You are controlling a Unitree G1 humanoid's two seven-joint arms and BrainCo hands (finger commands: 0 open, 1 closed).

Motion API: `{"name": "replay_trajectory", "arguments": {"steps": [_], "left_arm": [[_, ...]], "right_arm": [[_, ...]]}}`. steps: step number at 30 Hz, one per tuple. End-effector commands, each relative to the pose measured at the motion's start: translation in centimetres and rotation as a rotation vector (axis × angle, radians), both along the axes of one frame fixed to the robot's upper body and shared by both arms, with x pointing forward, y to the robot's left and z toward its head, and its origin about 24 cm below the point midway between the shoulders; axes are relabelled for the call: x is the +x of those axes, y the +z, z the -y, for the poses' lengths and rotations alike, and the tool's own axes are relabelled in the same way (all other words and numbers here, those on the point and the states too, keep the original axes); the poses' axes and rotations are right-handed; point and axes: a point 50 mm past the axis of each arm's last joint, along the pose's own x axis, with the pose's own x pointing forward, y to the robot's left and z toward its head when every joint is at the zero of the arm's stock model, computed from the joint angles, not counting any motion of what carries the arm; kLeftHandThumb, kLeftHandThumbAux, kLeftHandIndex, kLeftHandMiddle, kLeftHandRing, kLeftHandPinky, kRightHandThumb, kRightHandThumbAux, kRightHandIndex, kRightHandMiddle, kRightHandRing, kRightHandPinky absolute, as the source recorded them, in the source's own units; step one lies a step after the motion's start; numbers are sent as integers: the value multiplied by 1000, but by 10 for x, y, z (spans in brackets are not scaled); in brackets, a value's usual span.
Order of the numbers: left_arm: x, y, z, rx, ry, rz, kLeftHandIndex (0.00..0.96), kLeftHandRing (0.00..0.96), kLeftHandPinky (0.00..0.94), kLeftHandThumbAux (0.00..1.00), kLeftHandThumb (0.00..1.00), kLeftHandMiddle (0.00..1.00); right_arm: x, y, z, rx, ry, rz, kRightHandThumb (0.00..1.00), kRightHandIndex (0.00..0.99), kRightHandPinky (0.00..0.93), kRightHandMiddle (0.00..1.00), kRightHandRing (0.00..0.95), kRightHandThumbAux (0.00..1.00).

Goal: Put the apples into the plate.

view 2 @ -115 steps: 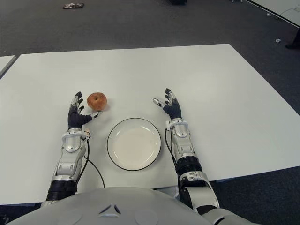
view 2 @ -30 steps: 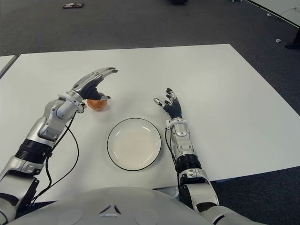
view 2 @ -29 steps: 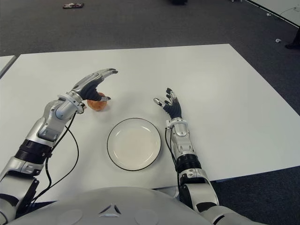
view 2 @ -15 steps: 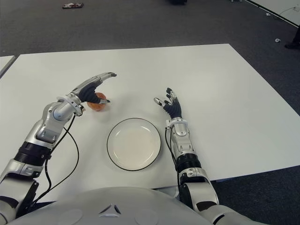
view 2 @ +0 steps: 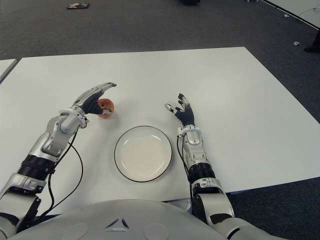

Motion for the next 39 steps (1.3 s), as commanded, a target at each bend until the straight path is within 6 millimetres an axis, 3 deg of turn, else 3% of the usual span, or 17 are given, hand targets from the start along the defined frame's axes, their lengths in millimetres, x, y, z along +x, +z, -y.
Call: {"name": "replay_trajectory", "arguments": {"steps": [1,26,39], "left_arm": [[3,-11,2,81,32,18,0,0,0,197,153,0],[16,-33,8,492,49,58,0,0,0,206,145,0],[14,-40,11,494,40,40,0,0,0,213,138,0]], "right_arm": [[-4,-9,0,-6,4,-50,140,0,18,0,0,669],[-5,-9,1,-6,4,-52,144,0,30,0,0,678],[-6,-9,0,-5,9,-53,139,0,28,0,0,677]]}}
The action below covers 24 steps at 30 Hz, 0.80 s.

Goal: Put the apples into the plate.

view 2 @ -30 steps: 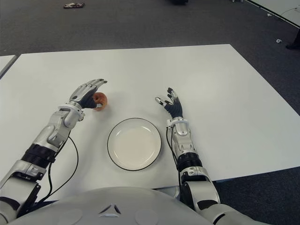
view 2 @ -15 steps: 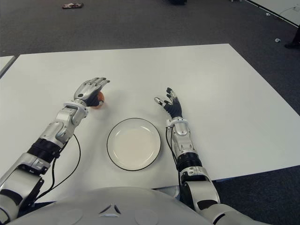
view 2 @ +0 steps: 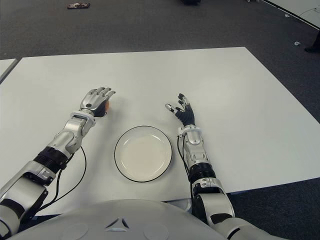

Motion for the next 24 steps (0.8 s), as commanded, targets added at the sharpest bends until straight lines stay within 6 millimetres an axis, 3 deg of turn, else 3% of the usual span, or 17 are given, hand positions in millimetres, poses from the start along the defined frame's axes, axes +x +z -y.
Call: {"name": "replay_trajectory", "arguments": {"steps": [1,24], "left_arm": [[0,-2,2,-24,-4,-14,0,0,0,216,140,0],[-2,-9,4,-143,34,-166,0,0,0,204,126,0]], "right_arm": [[-6,-10,0,-2,5,-55,139,0,28,0,0,678],[-6,-9,1,8,0,-52,139,0,24,0,0,693]]}}
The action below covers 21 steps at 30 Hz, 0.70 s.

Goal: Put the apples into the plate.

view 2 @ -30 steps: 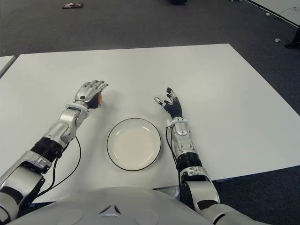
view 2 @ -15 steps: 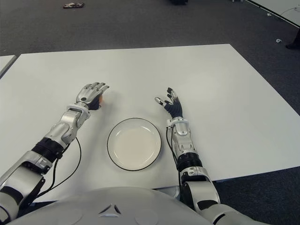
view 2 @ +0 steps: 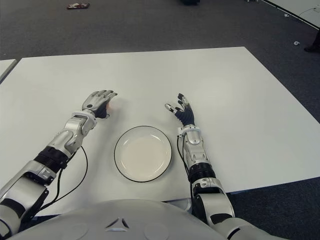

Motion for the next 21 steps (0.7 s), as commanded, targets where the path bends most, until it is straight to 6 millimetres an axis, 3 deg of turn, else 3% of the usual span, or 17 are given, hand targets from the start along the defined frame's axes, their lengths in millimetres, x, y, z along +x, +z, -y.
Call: {"name": "replay_trajectory", "arguments": {"steps": [1,21], "left_arm": [[-2,-6,0,-16,16,-55,0,0,0,203,124,0],[-1,-6,-1,-69,79,-102,0,0,28,203,122,0]], "right_arm": [[-6,-9,2,3,-4,-52,139,0,26,0,0,696],[-6,-8,5,-9,6,-47,144,0,25,0,0,692]]}}
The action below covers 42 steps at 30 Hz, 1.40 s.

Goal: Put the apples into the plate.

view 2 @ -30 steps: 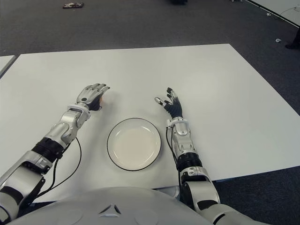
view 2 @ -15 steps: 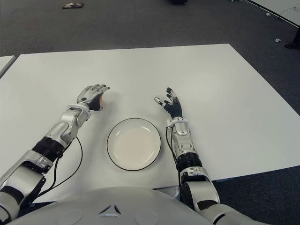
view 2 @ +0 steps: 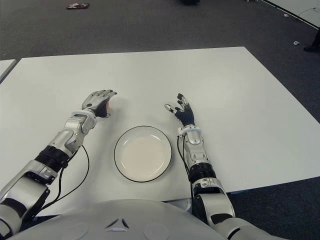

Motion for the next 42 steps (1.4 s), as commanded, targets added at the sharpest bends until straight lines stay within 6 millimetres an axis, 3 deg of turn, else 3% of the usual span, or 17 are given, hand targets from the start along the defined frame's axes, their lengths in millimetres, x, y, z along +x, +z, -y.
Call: {"name": "replay_trajectory", "arguments": {"steps": [1,42], "left_arm": [[-3,-9,-1,-23,27,-75,0,0,31,202,122,0],[-2,-30,-20,39,212,-277,0,0,88,214,51,0]], "right_arm": [[-6,-8,4,-8,-4,-46,143,0,24,0,0,692],[-7,-2,9,-18,0,-42,151,0,41,0,0,689]]}}
